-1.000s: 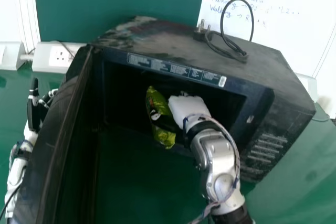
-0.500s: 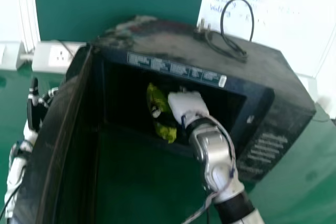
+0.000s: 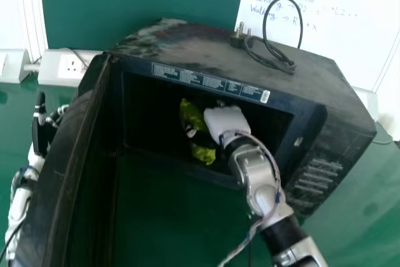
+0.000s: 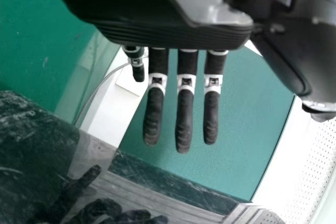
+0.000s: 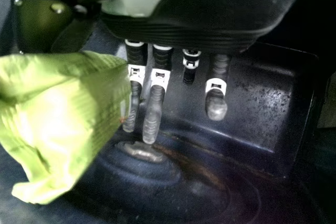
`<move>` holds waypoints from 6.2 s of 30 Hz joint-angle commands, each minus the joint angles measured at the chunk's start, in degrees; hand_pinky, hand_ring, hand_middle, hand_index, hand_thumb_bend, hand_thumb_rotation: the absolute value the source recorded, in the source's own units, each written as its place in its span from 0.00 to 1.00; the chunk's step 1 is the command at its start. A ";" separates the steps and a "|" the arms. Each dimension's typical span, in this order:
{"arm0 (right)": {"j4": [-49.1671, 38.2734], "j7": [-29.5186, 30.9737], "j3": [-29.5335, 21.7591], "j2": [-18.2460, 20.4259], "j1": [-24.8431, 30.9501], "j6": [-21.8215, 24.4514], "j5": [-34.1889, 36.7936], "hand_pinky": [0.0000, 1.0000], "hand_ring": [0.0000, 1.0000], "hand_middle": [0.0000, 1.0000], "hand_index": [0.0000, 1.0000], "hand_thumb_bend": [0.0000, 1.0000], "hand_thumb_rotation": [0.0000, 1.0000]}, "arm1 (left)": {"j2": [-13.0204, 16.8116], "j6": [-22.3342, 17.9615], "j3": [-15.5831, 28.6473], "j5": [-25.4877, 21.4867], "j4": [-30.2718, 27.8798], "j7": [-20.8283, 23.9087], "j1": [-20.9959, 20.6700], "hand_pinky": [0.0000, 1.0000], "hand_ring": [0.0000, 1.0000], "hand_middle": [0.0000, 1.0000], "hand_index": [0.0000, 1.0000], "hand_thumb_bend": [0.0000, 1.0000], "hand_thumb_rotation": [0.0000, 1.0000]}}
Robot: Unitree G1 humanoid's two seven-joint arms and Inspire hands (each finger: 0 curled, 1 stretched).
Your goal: Put biscuit inside oven
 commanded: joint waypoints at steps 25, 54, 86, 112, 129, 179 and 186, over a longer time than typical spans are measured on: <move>9.90 -7.25 4.47 -1.45 -4.69 0.80 4.57 0.10 0.17 0.47 0.49 0.53 0.00 | -0.09 0.78 0.16 -0.53 -0.57 -0.06 0.60 0.25 0.31 0.39 0.49 0.52 0.08; -33.37 30.22 -0.20 -11.74 8.31 8.06 0.55 0.19 0.27 0.40 0.83 0.92 0.57 | 0.09 0.12 0.38 -0.10 -0.37 -0.39 0.75 0.24 0.30 0.39 0.49 0.52 0.08; -75.27 50.96 -60.24 -29.75 37.47 7.91 51.37 0.57 0.69 0.76 0.83 0.89 0.63 | 1.42 -3.40 1.81 -0.56 2.51 -4.41 0.30 0.23 0.30 0.39 0.49 0.52 0.08; -66.44 40.09 -77.56 -33.60 50.04 14.82 57.86 0.57 0.67 0.74 0.84 0.85 0.57 | 4.64 -32.37 -5.67 14.07 4.47 -13.42 3.82 0.31 0.37 0.43 0.50 0.52 0.08; -67.01 37.62 -76.70 -36.00 51.80 18.38 59.01 0.57 0.67 0.75 0.83 0.86 0.55 | 8.33 -38.65 -9.37 22.27 5.98 -8.69 4.55 0.34 0.34 0.41 0.62 0.87 0.21; -68.11 33.69 -76.46 -37.64 54.92 20.73 59.74 0.58 0.69 0.75 0.83 0.85 0.54 | 14.82 -34.86 -21.25 37.35 -1.12 -6.50 3.80 0.24 0.29 0.38 0.67 0.78 0.16; -67.98 33.70 -76.51 -37.54 54.83 20.72 60.09 0.58 0.69 0.76 0.83 0.85 0.54 | 14.60 -33.41 -22.48 39.30 -0.30 -4.63 3.22 0.23 0.27 0.37 0.71 0.77 0.10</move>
